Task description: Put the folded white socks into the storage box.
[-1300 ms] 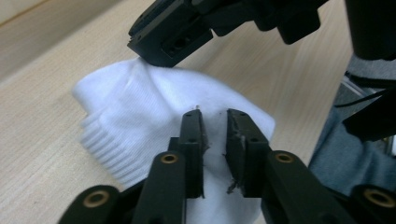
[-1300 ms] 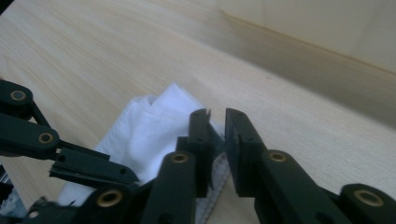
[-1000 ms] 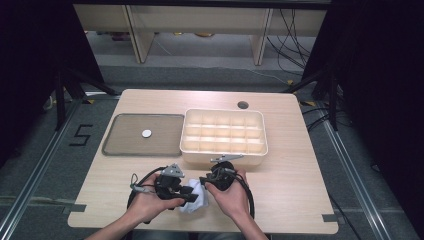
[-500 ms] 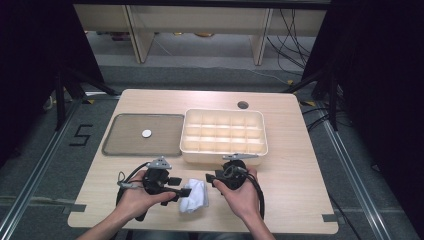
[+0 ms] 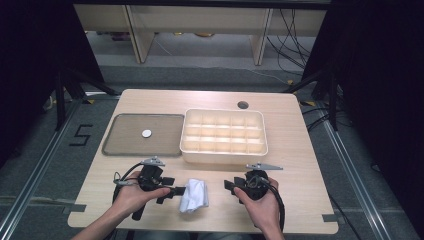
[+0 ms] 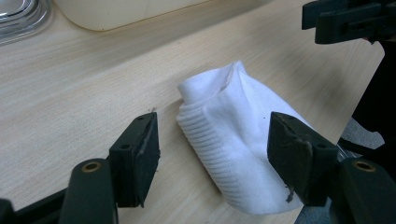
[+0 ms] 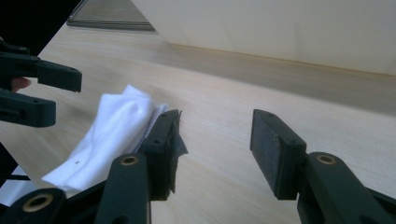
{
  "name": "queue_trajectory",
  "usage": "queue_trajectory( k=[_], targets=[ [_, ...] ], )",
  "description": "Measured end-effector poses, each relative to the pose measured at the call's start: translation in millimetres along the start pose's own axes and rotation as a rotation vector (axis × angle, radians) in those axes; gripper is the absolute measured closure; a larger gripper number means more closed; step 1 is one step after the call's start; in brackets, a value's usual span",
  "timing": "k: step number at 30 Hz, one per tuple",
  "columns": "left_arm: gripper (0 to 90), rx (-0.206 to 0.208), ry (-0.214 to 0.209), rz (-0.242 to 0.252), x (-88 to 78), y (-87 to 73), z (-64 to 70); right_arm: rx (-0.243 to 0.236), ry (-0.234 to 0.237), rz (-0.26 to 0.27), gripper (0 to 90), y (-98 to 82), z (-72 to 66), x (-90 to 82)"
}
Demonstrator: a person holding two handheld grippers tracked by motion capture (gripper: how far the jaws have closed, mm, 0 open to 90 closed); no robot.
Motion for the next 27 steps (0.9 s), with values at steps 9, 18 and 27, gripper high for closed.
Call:
queue_trajectory(
  k=[9,18,27],
  targets=[
    [34.1,-0.009,0.005,0.0,1.8,0.7,0.2,0.039,-0.007,0.042,53.3,-10.2,5.8,-9.2],
    [34.1,-0.031,0.002,0.002,2.6,-0.8,-1.9,0.063,-0.019,0.03,52.9,-19.1,17.9,-11.6],
    [34.0,-0.024,0.018,0.002,2.6,5.0,1.9,0.069,-0.033,0.041,52.2,-15.3,20.4,-17.4]
  ],
)
Point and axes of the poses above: each handheld gripper's, and its own axes: x roughly forward along the jaws, y roughly out of its top, z roughly to its right, the point moved 3 cm from there along x, roughly forward along the jaws, and after that the axes turned 13 degrees about -x, right-handed, at the moved point
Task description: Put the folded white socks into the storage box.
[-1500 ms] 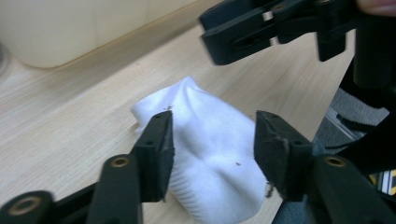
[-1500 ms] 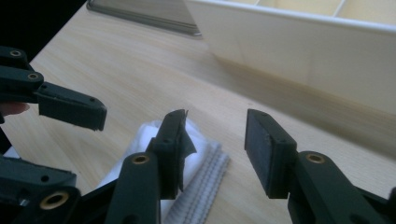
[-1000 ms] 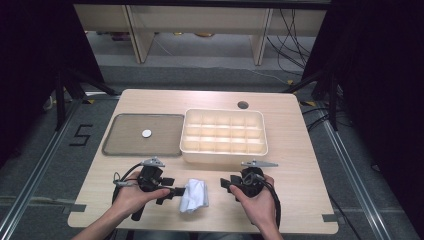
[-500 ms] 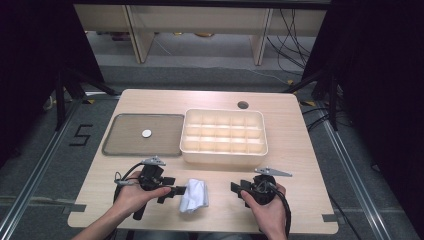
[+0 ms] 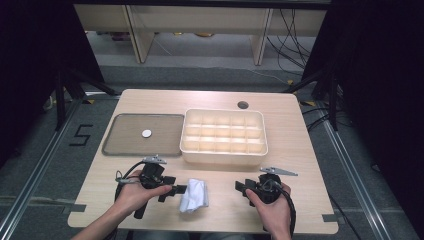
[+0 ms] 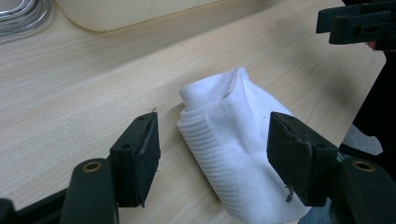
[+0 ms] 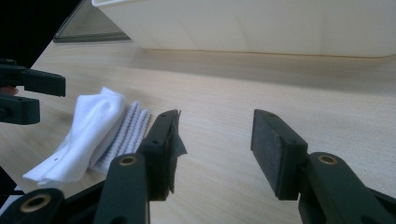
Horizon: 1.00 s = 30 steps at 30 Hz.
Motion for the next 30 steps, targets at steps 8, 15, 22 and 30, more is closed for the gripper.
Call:
queue_trajectory(
  k=[8,15,22,30],
  targets=[
    [34.0,0.014,-0.008,-0.022,1.5,-1.5,5.4,-0.008,0.008,-0.009,50.7,4.6,-8.7,-3.3],
    [32.6,0.001,0.005,-0.052,9.8,6.3,6.4,0.034,0.025,-0.023,50.7,1.8,-14.2,-2.7],
    [30.8,-0.041,0.007,-0.106,23.4,5.7,3.2,-0.006,0.018,-0.013,50.7,3.1,-14.3,-5.7],
    [29.5,-0.055,0.016,-0.141,43.3,2.4,6.6,-0.023,0.025,-0.022,50.8,3.0,-20.9,-3.2]
  ],
)
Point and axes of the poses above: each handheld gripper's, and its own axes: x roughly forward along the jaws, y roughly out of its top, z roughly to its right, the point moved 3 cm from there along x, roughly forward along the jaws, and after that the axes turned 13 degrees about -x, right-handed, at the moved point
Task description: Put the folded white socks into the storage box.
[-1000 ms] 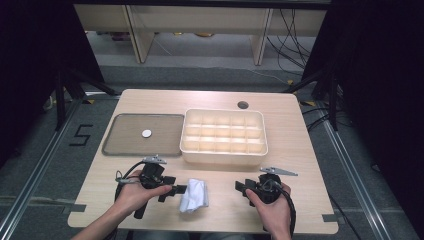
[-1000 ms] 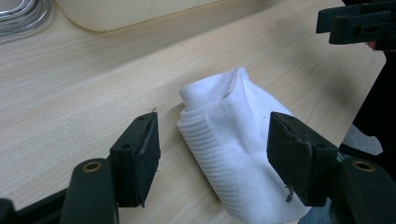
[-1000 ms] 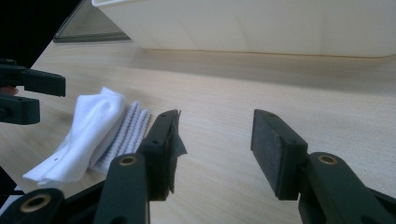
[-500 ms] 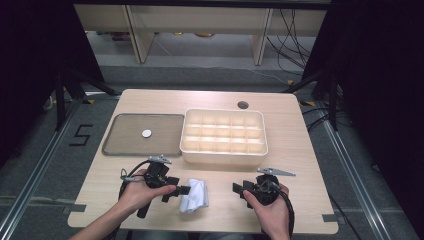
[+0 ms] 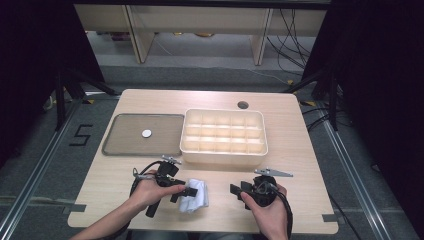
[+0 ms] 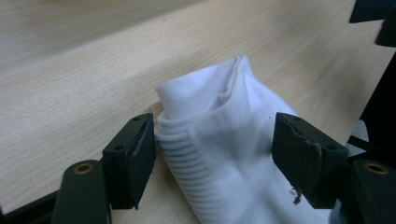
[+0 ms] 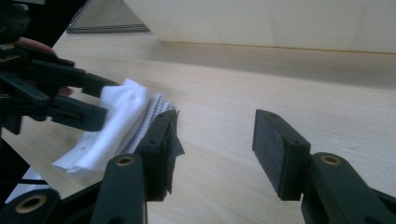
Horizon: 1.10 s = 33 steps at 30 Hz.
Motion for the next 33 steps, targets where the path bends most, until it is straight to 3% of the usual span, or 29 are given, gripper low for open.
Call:
queue_trajectory(
  k=[2,3,4,5,10,11,13,14,16,19,23,26,27,32,33],
  targets=[
    [29.3,-0.002,-0.005,-0.009,3.6,-0.7,-0.1,0.002,-0.001,-0.004,50.8,0.5,-1.3,-1.1],
    [29.4,0.032,0.014,-0.04,4.2,-1.5,-2.3,-0.008,-0.005,0.004,50.8,0.8,-0.6,-1.4],
    [30.0,0.032,0.014,-0.04,4.2,-1.5,-2.3,-0.008,-0.005,0.004,50.8,0.8,-0.6,-1.4],
    [30.9,0.003,0.001,-0.018,7.3,-2.0,-0.3,-0.001,0.004,0.004,50.8,0.8,-0.6,-2.2],
    [40.1,0.024,-0.005,-0.013,10.8,-3.2,0.7,-0.001,-0.003,-0.001,50.9,0.1,0.9,-2.5],
    [46.2,0.002,-0.028,-0.012,12.0,-3.5,0.4,-0.006,-0.006,0.002,50.9,-0.1,1.8,-2.4],
    [52.2,0.023,-0.036,-0.029,11.5,-3.5,-2.8,-0.001,-0.001,-0.001,51.0,-1.0,2.0,-2.2],
    [52.2,-0.018,-0.047,-0.008,12.8,-3.7,-0.6,-0.001,-0.001,-0.001,51.0,-1.0,2.0,-2.2],
    [61.5,-0.006,-0.059,-0.008,11.6,-4.2,-1.6,0.001,0.003,-0.005,51.1,-3.3,2.4,-1.8],
    [66.5,0.031,-0.049,0.009,9.3,-6.2,-0.1,0.011,0.004,-0.027,51.5,-11.6,5.7,2.6],
    [68.9,0.05,-0.063,0.025,7.0,-7.1,1.3,0.006,-0.018,-0.046,52.2,-18.6,9.3,6.3],
    [69.4,0.05,-0.066,0.034,4.0,-7.5,2.4,0.011,-0.01,-0.046,52.5,-19.8,10.5,4.5],
    [69.6,0.08,-0.059,0.046,0.0,-8.0,3.8,0.01,-0.011,-0.036,53.0,-20.0,12.1,3.7],
    [69.7,0.128,-0.077,0.086,-7.4,-7.6,8.5,-0.005,-0.022,-0.024,53.4,-21.8,15.8,3.3],
    [69.6,0.158,-0.051,0.108,-12.1,-6.7,10.3,-0.014,-0.027,-0.024,53.5,-22.8,16.5,3.6]
  ],
)
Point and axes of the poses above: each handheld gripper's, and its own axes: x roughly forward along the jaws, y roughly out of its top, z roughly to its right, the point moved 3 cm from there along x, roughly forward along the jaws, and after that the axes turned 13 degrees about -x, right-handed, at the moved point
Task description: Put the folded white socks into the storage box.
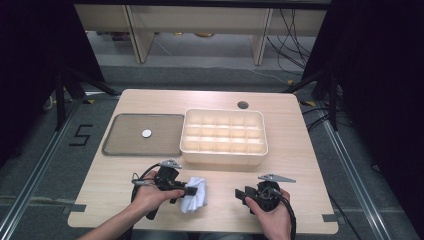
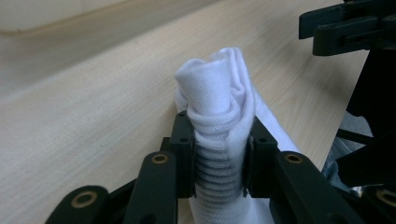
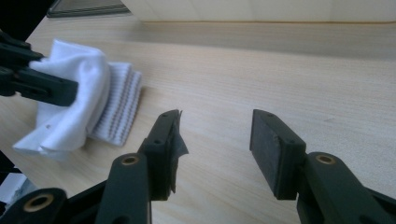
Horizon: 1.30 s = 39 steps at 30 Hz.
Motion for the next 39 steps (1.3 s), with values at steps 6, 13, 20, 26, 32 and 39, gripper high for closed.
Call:
queue_trajectory(
  k=[6,13,20,26,32,39],
  targets=[
    [69.6,0.073,0.026,0.06,-9.3,7.2,4.2,-0.021,-0.005,0.01,53.6,-3.0,-0.7,0.1],
    [69.6,0.113,0.052,0.108,-15.2,14.2,6.5,-0.028,-0.013,0.021,53.6,-2.8,-0.5,0.1],
    [69.7,0.132,0.066,0.164,-22.2,23.6,5.8,-0.019,-0.006,0.037,53.7,-5.5,0.8,-0.4],
    [69.7,0.153,0.069,0.206,-29.1,32.9,3.8,-0.026,-0.025,0.028,53.7,-8.0,2.4,0.7],
    [69.8,0.136,0.082,0.239,-38.6,42.2,6.6,-0.029,-0.017,0.029,53.7,-8.5,1.7,1.2],
    [69.8,0.146,0.089,0.283,-44.1,53.7,7.7,-0.043,-0.029,0.035,53.7,-9.2,2.8,1.8]
  ],
)
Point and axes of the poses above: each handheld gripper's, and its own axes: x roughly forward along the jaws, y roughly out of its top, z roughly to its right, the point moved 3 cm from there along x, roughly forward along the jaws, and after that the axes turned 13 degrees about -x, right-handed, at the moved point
